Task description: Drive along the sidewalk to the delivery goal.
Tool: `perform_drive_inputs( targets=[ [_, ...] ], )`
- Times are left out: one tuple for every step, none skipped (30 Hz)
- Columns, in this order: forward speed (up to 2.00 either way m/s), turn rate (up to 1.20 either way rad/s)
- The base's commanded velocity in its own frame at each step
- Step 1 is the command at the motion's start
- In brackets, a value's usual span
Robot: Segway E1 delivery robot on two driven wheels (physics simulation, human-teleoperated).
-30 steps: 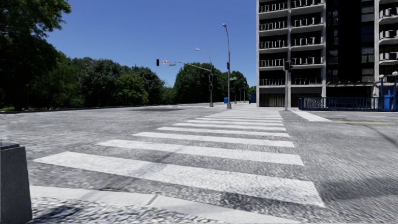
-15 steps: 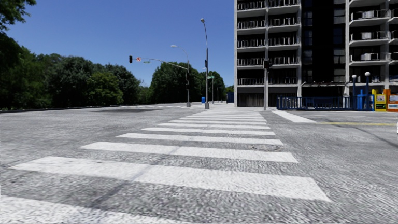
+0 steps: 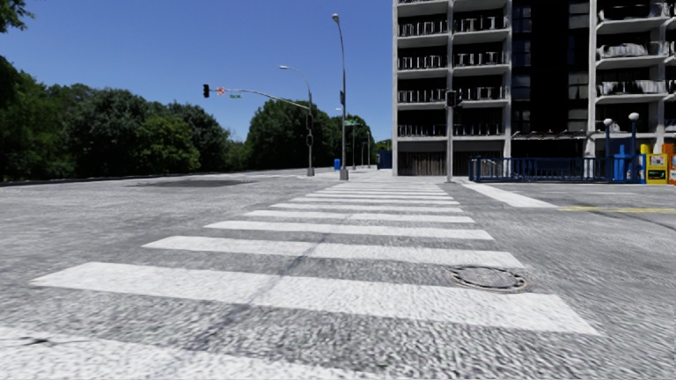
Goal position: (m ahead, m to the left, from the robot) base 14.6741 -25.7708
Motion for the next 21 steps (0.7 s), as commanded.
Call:
perform_drive_inputs(
  targets=[
    [2.00, -0.35],
    [2.00, -0.35],
    [2.00, -0.36],
    [2.00, -0.36],
    [2.00, -0.36],
    [2.00, -0.36],
    [2.00, -0.36],
    [2.00, -0.36],
    [2.00, -0.35],
    [2.00, -0.35],
    [2.00, -0.30],
    [2.00, -0.28],
    [2.00, -0.28],
    [2.00, -0.27],
    [2.00, -0.17],
    [2.00, 0.00],
    [2.00, 0.00],
    [2.00, 0.00],
    [2.00, 0.00],
    [2.00, 0.00],
    [2.00, 0.00]
  ],
)
